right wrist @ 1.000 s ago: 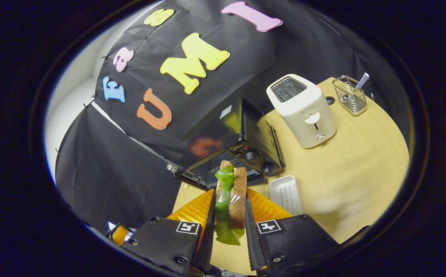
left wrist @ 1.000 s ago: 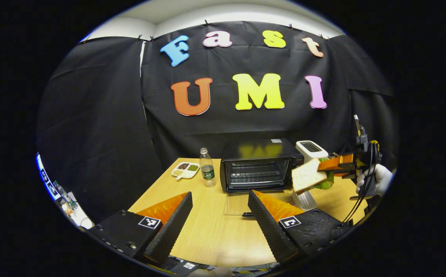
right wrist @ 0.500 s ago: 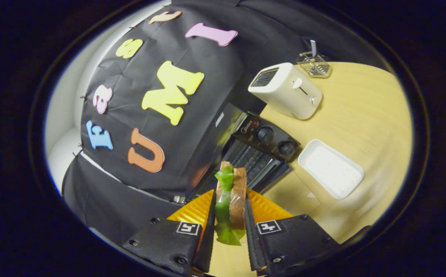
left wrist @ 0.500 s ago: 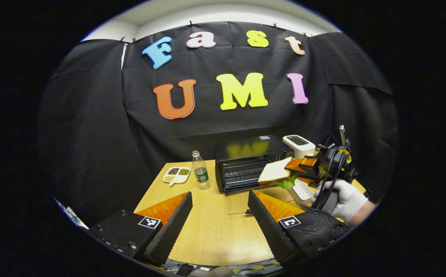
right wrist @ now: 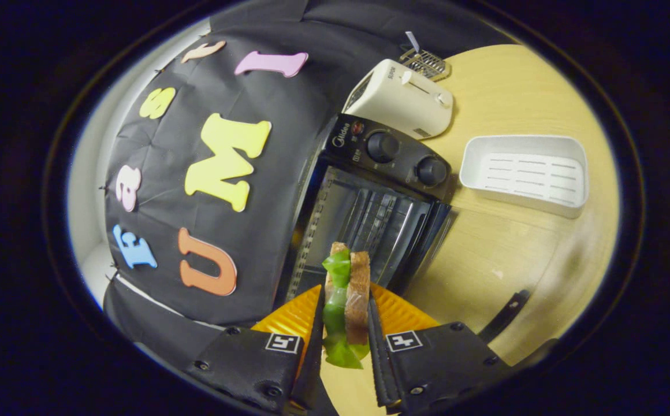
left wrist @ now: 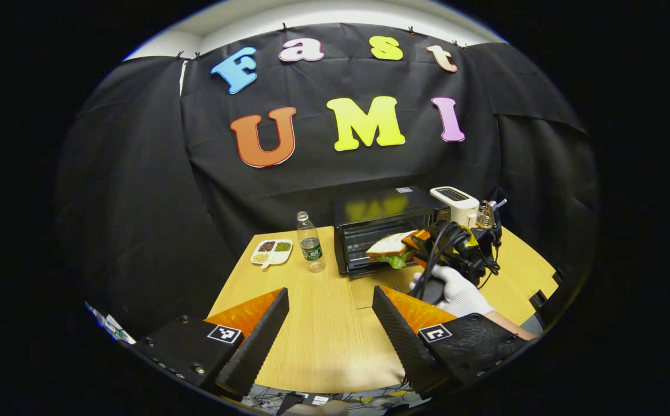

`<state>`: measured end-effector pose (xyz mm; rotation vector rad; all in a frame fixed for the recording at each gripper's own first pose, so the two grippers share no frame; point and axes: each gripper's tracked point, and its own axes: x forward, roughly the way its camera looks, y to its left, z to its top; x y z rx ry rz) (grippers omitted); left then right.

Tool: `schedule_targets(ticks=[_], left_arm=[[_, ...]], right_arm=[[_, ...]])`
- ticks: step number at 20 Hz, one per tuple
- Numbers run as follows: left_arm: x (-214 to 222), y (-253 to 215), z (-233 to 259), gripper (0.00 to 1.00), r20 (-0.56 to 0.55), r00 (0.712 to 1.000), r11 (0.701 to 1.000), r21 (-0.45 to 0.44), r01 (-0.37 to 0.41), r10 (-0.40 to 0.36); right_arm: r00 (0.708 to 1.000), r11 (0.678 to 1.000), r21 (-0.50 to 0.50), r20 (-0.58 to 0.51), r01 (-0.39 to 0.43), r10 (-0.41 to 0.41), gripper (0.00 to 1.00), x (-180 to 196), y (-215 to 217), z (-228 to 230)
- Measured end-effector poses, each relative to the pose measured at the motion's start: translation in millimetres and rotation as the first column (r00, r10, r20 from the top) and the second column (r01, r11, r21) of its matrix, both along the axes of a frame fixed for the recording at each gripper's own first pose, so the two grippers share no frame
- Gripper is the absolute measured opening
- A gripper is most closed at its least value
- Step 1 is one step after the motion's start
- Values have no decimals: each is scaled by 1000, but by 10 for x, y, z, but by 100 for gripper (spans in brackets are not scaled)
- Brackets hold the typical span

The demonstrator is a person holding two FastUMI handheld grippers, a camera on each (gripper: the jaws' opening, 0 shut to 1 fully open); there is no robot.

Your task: Open the electric oven with the left hand, put the food in, and close the electric oven.

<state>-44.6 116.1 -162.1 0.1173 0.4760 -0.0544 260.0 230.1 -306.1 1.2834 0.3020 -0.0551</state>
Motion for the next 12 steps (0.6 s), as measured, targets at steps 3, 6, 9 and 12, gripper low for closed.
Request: schedule_targets(ticks=[3, 6, 9, 12], left_arm=[[6, 90, -58, 96, -22, 1000, 1000, 2, 3, -3], [63, 187, -113, 96, -28, 999, 1000, 5, -15, 15], [122, 198, -134, 96, -31, 999, 1000, 2, -17, 17], [163, 227, -141, 96, -22, 1000, 1000, 16, -9, 10]], right_arm=[[999, 998, 48, -17, 51, -51, 40, 253, 58, -99], [998, 996, 65, -4, 65, -65, 40, 528, 111, -134], [995, 990, 97, -5, 99, -99, 40, 714, 94, -219], [995, 993, 67, -24, 100, -99, 40, 836, 83, -370]])
